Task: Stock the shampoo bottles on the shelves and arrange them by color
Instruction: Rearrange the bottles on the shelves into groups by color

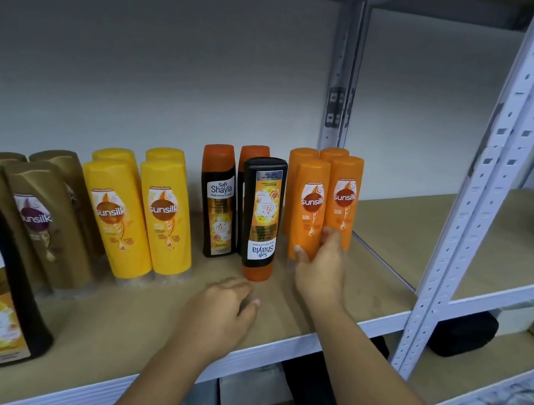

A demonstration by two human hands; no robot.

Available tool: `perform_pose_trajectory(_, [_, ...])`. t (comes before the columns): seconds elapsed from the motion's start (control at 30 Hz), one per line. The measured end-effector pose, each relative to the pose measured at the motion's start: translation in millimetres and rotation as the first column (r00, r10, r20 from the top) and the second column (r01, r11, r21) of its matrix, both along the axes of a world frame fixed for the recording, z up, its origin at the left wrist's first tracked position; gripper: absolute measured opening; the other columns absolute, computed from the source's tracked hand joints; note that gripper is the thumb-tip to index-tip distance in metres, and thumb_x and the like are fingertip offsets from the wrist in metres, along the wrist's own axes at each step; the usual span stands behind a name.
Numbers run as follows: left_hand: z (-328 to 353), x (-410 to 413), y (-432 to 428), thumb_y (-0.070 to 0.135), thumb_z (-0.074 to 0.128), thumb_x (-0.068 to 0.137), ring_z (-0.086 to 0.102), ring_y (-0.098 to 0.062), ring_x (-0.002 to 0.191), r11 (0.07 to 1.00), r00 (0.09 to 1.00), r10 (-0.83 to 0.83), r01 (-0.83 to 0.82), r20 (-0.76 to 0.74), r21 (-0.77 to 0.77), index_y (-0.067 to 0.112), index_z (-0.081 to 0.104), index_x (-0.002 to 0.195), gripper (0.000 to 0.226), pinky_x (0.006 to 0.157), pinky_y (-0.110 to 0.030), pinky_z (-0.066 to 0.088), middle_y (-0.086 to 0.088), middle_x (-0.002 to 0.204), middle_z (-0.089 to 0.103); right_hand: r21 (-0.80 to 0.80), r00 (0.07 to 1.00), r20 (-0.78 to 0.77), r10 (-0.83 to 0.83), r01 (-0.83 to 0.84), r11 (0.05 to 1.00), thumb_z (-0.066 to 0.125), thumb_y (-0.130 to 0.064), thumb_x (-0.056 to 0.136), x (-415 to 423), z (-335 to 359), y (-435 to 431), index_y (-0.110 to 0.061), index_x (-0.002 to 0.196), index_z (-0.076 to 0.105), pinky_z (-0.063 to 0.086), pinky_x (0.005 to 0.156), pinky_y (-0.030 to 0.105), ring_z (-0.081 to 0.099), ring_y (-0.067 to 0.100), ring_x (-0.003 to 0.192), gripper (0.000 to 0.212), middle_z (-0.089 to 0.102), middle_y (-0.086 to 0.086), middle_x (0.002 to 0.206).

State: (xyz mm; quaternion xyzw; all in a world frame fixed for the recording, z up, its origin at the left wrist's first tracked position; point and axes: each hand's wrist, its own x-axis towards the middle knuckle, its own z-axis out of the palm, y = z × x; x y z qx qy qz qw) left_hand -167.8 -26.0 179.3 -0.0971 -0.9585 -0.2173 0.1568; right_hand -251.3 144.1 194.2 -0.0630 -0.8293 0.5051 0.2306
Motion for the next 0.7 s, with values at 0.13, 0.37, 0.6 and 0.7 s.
perform_pose_trajectory(0.13, [-1.4, -1.2, -1.2, 0.041, 0.05, 0.1, 0.057, -0.016, 0.115, 1.0, 1.0, -0.008, 0.008, 0.007, -0.008, 0.016, 0.066, 0.12, 0.036, 0.093, -0.032, 0.049, 0.004, 0.131, 0.063, -0.006, 1.0, -0.015, -0.018, 0.018, 1.0, 0.074, -0.029, 0.089, -2.7, 0.2, -1.4, -0.021, 0.136, 0.043, 0.049, 0.101, 0.046, 0.055, 0.028, 0.125, 0.058, 0.054, 0.005, 0.136])
perform_pose_trajectory(0.37, [-1.0, -1.4, -2.8, 0.043, 0.05, 0.099, 0.056, -0.014, 0.12, 1.0, 1.0, -0.024, 0.024, 0.012, -0.007, 0.019, 0.066, 0.125, 0.039, 0.097, -0.03, 0.048, 0.005, 0.135, 0.061, -0.024, 0.999, 0.008, -0.031, 0.031, 0.999, 0.075, -0.033, 0.088, -3.1, 1.7, -2.4, -0.024, 0.135, 0.043, 0.05, 0.1, 0.047, 0.055, 0.028, 0.126, 0.057, 0.053, 0.004, 0.138])
perform_pose_trajectory(0.6, [1.2, 4.8, -1.1, 0.051, 0.042, 0.094, 0.06, -0.013, 0.103, 0.994, 0.994, -0.105, 0.105, -0.008, -0.041, 0.017, 0.069, 0.106, 0.046, 0.086, -0.037, 0.051, 0.005, 0.112, 0.069, 0.007, 1.0, 0.018, -0.019, 0.019, 1.0, 0.072, -0.033, 0.09, 5.7, -0.7, 17.9, -0.023, 0.135, 0.044, 0.051, 0.1, 0.048, 0.058, 0.028, 0.122, 0.054, 0.057, 0.005, 0.137])
perform_pose_trajectory(0.7, [1.1, 5.1, 2.4, 0.056, 0.034, 0.091, 0.06, -0.01, 0.1, 0.988, 0.99, -0.138, 0.138, 0.011, -0.075, 0.018, 0.068, 0.104, 0.052, 0.085, -0.038, 0.052, 0.006, 0.109, 0.069, -0.036, 0.998, 0.042, -0.041, 0.043, 0.998, 0.068, -0.034, 0.093, 7.0, 0.0, 35.2, -0.022, 0.139, 0.043, 0.049, 0.102, 0.049, 0.056, 0.028, 0.126, 0.054, 0.054, 0.005, 0.14])
